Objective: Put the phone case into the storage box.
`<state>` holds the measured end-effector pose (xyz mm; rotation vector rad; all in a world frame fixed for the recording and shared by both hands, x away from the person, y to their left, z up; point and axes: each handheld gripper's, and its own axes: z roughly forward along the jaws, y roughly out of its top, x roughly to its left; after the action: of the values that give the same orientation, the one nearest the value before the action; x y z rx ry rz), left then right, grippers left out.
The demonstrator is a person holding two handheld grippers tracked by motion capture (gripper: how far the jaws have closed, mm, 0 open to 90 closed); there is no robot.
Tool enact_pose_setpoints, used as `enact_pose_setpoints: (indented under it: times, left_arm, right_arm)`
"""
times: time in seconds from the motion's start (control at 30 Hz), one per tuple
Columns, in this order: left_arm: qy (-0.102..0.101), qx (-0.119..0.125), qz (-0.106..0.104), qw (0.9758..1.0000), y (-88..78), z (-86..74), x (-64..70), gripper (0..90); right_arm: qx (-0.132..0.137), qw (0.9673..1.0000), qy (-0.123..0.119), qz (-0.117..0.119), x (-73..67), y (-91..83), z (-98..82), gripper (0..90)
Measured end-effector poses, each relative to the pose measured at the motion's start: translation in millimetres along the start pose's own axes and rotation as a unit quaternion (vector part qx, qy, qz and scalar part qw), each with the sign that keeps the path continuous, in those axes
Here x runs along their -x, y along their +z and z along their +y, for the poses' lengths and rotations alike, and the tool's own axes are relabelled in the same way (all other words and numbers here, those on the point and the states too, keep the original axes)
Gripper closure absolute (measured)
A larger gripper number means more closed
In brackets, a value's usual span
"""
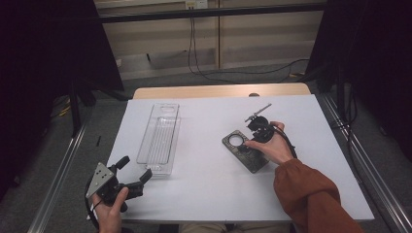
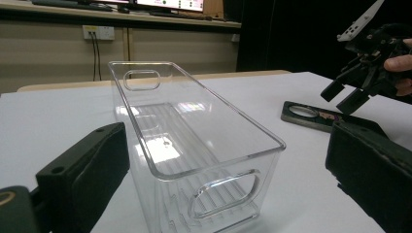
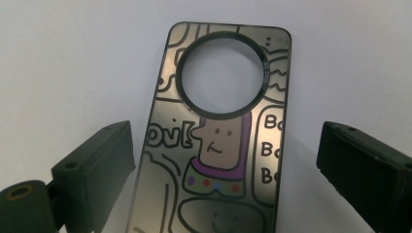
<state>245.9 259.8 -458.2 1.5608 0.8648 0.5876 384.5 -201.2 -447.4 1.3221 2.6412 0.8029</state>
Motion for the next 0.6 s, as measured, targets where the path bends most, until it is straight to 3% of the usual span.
enact_pose_setpoints:
  times: [0.3,0.6]
  left_arm:
    - [-0.003,0.001,-0.003,1.0,-0.2,-0.1,-0.5,2.3]
    - [0.0,0.0,-0.003,1.0,-0.4,0.0,-0.7,2.3]
  right_arm:
    - [-0.04,0.9992,-0.005,-0.005,-2.7,11.5,5.3,6.1]
    - [-0.061,0.9979,-0.018,-0.012,-7.8,23.5,5.0,5.0]
